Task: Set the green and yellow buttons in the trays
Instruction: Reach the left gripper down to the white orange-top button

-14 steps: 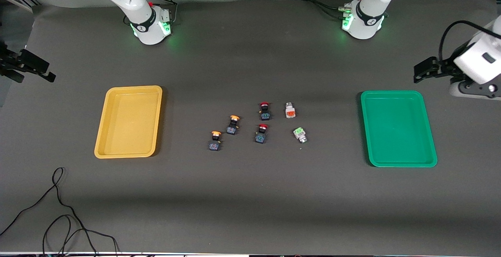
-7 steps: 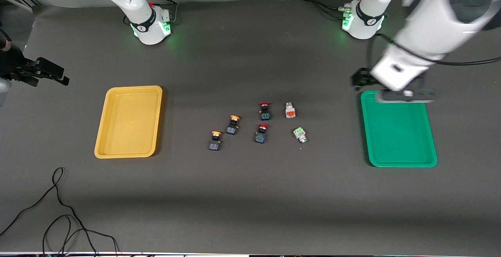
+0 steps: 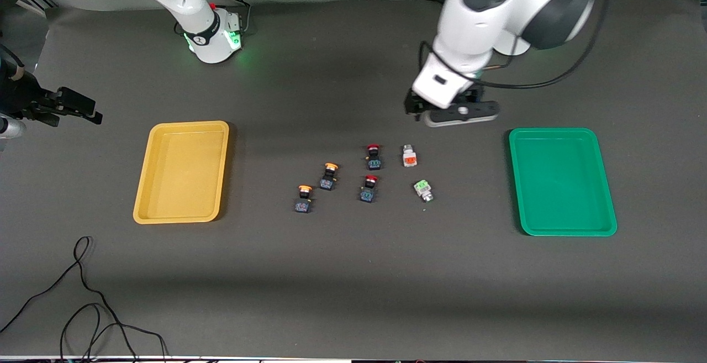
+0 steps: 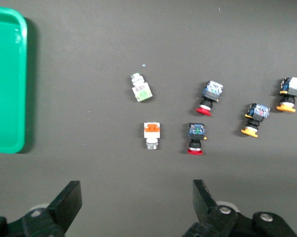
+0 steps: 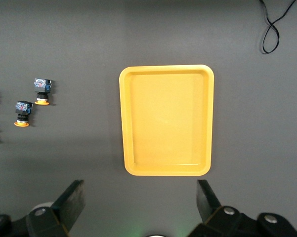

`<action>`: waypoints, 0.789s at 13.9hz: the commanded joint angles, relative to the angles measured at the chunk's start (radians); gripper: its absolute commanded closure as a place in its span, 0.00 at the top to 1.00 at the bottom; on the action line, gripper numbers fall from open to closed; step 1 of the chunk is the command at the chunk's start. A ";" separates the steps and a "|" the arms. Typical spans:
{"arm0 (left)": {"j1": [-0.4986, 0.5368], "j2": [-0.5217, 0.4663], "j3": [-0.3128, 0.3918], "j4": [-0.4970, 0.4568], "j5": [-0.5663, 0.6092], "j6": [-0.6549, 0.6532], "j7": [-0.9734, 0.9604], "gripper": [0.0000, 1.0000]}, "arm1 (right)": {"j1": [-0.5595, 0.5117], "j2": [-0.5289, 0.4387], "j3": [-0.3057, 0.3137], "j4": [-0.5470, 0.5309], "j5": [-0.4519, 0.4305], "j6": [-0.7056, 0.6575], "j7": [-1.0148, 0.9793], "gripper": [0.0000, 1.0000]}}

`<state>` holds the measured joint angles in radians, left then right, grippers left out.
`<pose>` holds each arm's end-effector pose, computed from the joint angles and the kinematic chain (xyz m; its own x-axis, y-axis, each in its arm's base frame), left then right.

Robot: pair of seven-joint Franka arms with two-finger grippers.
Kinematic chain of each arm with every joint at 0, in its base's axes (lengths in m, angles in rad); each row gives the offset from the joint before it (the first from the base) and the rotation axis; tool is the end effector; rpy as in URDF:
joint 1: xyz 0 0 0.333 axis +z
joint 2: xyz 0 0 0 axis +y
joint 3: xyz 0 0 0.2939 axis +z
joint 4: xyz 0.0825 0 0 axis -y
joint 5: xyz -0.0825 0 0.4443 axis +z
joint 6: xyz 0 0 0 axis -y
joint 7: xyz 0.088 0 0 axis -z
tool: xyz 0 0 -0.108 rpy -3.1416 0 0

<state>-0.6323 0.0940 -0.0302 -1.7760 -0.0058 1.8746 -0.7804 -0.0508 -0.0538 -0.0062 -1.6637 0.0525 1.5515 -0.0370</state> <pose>0.5102 -0.3980 0.4582 0.9928 0.1195 -0.0026 0.1195 -0.9928 0.0092 0.5947 -0.0282 0.5832 0.9982 -0.0189 -0.0563 -0.0220 -0.9982 -0.0549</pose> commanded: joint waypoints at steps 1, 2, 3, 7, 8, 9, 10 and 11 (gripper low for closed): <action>-0.043 0.024 0.018 -0.048 0.020 0.064 -0.025 1.00 | -0.007 -0.006 0.009 0.001 -0.017 -0.005 -0.014 1.00; -0.049 0.029 0.018 -0.090 0.018 0.122 -0.026 1.00 | -0.007 -0.006 0.009 0.001 -0.017 -0.005 -0.012 1.00; -0.053 0.036 0.018 -0.133 0.018 0.188 -0.031 1.00 | -0.007 -0.006 0.011 0.001 -0.017 -0.005 -0.011 1.00; -0.050 0.176 0.019 -0.168 0.021 0.331 -0.062 1.00 | -0.007 -0.006 0.011 0.001 -0.017 -0.005 -0.012 1.00; -0.050 0.212 0.019 -0.172 0.023 0.366 -0.062 1.00 | -0.007 -0.006 0.011 0.001 -0.017 -0.005 -0.012 1.00; -0.049 0.245 0.021 -0.175 0.023 0.400 -0.062 1.00 | -0.007 -0.006 0.011 0.001 -0.017 -0.005 -0.012 1.00; -0.047 0.274 0.023 -0.178 0.023 0.428 -0.062 1.00 | -0.007 -0.006 0.011 0.001 -0.017 -0.005 -0.012 1.00; -0.046 0.305 0.023 -0.183 0.023 0.452 -0.062 1.00 | -0.007 -0.006 0.011 0.001 -0.017 -0.007 -0.012 1.00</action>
<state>-0.6627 0.3506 -0.0221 -1.9574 -0.0019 2.2825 -0.8131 -0.0508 -0.0539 -0.0045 -1.6630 0.0525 1.5515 -0.0370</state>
